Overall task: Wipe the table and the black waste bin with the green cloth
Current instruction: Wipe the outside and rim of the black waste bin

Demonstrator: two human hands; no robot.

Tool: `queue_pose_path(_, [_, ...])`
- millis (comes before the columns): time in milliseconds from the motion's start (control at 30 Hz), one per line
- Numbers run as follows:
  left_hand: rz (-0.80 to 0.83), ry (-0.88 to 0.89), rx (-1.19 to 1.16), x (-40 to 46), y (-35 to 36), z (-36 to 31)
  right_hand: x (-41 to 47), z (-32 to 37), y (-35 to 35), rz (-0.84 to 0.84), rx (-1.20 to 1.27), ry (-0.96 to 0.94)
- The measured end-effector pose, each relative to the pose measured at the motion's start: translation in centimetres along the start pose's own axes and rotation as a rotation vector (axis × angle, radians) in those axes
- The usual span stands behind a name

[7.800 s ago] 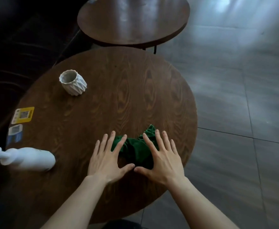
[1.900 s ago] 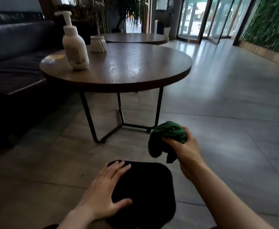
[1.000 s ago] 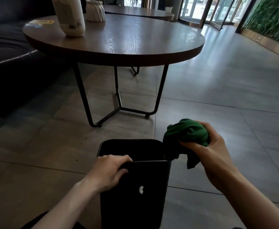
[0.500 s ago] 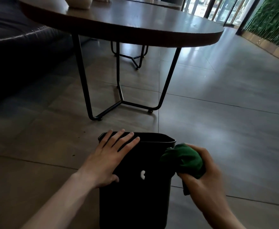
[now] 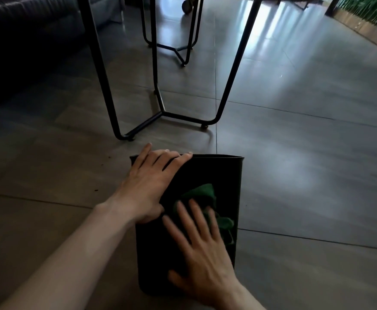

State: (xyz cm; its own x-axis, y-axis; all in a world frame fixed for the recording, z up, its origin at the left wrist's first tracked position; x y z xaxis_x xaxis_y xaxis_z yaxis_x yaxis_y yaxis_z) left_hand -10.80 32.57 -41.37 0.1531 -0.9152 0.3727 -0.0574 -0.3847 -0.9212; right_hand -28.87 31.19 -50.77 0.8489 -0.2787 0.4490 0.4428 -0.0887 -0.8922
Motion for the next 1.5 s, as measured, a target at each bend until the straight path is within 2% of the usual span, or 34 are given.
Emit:
queue_pose_path(100, [-0.010, -0.007, -0.047, 0.0, -0.1, 0.2, -4.3, 1.2, 1.6, -0.025, -0.134, -0.317])
queue_pose_path(133, [-0.011, -0.011, -0.067, 0.0, -0.2, 0.2, -5.1, 1.1, 1.7, -0.047, -0.154, -0.377])
queue_pose_path(200, [-0.011, -0.006, -0.083, 0.0, -0.3, 0.1, -5.1, -0.2, 0.8, -0.104, -0.161, -0.379])
queue_pose_path(267, [-0.012, -0.002, -0.086, 0.1, -0.4, 0.0, -2.7, -2.5, -1.0, -0.217, -0.126, -0.204])
queue_pose_path(367, [-0.004, -0.015, -0.101, 0.0, -0.6, 0.0, 3.4, -6.5, -4.0, -0.357, 0.018, 0.256])
queue_pose_path(433, [0.010, -0.026, -0.106, -0.1, -0.7, -0.1, 6.8, -7.7, -5.0, -0.388, 0.089, 0.408])
queue_pose_path(467, [0.015, -0.031, -0.106, 0.0, -0.7, 0.0, 7.7, -7.4, -5.0, -0.383, 0.087, 0.415])
queue_pose_path(533, [0.020, -0.036, -0.106, 0.1, -0.8, 0.1, 7.0, -5.8, -3.9, -0.342, 0.040, 0.287])
queue_pose_path(633, [0.033, -0.029, -0.093, 0.1, -0.6, 0.2, 0.3, -1.6, -0.3, -0.204, -0.093, -0.115])
queue_pose_path(733, [0.014, -0.025, -0.107, 0.1, -0.5, 0.2, -7.7, 0.9, 2.6, 0.081, -0.233, -0.542])
queue_pose_path(767, [0.011, -0.026, -0.108, 0.0, -0.5, 0.1, -9.0, 0.8, 3.0, 0.194, -0.260, -0.632])
queue_pose_path(800, [0.010, -0.027, -0.109, 0.0, -0.4, 0.1, -9.1, 0.2, 2.9, 0.228, -0.265, -0.670])
queue_pose_path(867, [0.005, -0.034, -0.117, 0.1, -0.5, 0.1, -6.2, -1.6, 1.0, 0.076, -0.206, -0.563])
queue_pose_path(967, [0.006, -0.039, -0.129, 0.3, -0.6, 0.1, 0.7, -5.2, -2.5, -0.216, -0.039, -0.042])
queue_pose_path(1033, [0.007, -0.045, -0.134, 0.3, -0.6, 0.1, 4.3, -6.3, -3.7, -0.275, 0.050, 0.243])
queue_pose_path(1067, [0.008, -0.048, -0.135, 0.3, -0.6, 0.1, 5.2, -6.0, -3.7, -0.293, 0.065, 0.316])
queue_pose_path(1133, [0.010, -0.046, -0.129, 0.3, -0.6, 0.1, 4.6, -4.3, -2.9, -0.314, 0.016, 0.264])
queue_pose_path(1200, [0.009, -0.041, -0.125, 0.2, -0.6, 0.1, 0.4, -1.7, -0.6, -0.237, -0.053, -0.014])
queue_pose_path(1267, [-0.001, -0.037, -0.134, 0.1, -0.7, 0.0, -5.2, 0.7, 1.4, -0.038, -0.138, -0.415])
queue_pose_path(1333, [-0.009, -0.034, -0.152, -0.1, -0.8, -0.2, -8.4, 0.6, 2.1, 0.201, -0.226, -0.644])
queue_pose_path(1367, [-0.014, -0.030, -0.158, 0.0, -0.8, -0.4, -8.3, -0.1, 1.9, 0.232, -0.218, -0.636])
queue_pose_path(1400, [-0.021, -0.026, -0.161, 0.0, -0.8, -0.5, -7.2, -0.8, 1.1, 0.158, -0.188, -0.575])
queue_pose_path(1500, [-0.026, -0.019, -0.159, 0.3, -1.0, -0.8, -1.2, -3.5, -1.9, -0.196, -0.076, -0.214])
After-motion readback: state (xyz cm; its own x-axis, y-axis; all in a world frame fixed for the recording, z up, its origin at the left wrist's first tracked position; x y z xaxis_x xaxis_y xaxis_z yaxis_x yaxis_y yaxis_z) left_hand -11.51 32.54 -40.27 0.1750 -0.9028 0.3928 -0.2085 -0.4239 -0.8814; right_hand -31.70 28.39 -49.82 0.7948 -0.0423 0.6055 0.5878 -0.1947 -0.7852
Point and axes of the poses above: each hand's wrist, its own x-axis towards the middle knuckle, its own y-axis out of the palm, z = x × y, the point moved 4 cm from there along x, towards the middle knuckle, and after that the axes turned 15 degrees about -z, right-handed, at the moved point
